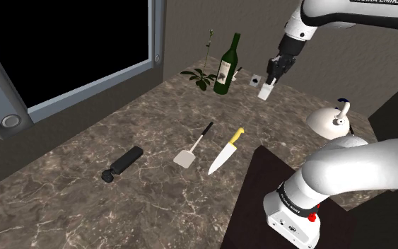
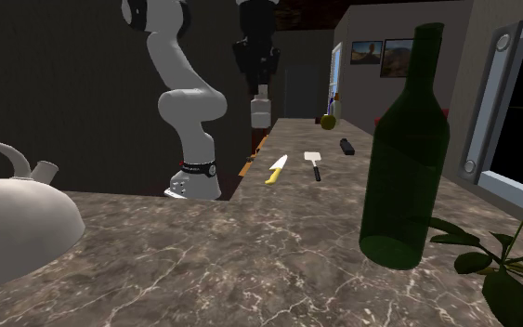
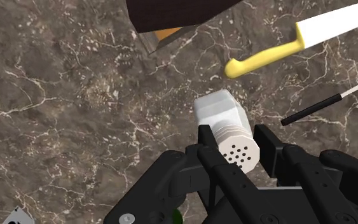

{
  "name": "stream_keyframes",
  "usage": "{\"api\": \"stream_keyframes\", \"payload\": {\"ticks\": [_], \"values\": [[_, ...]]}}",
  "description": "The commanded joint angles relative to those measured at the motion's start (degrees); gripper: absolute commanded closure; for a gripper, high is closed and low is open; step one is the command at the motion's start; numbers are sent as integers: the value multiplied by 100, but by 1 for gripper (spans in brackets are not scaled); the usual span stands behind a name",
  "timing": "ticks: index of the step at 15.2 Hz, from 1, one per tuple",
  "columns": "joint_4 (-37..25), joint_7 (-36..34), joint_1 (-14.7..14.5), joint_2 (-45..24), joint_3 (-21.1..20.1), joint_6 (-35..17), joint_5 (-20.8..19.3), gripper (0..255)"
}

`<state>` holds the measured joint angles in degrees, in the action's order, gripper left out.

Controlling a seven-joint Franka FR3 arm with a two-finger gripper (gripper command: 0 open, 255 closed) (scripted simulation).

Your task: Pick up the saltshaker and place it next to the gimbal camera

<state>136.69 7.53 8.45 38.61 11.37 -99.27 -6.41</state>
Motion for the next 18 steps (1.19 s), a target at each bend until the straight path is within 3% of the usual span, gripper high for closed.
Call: {"api": "stream_keyframes", "payload": {"ticks": [1, 9, 18], "values": [[126, -300, -101, 85, -251, -24, 144, 255], [153, -1417, -554, 60, -1229, -59, 756, 255], [-312, -2657, -1002, -511, -2297, -222, 1326, 255]]}}
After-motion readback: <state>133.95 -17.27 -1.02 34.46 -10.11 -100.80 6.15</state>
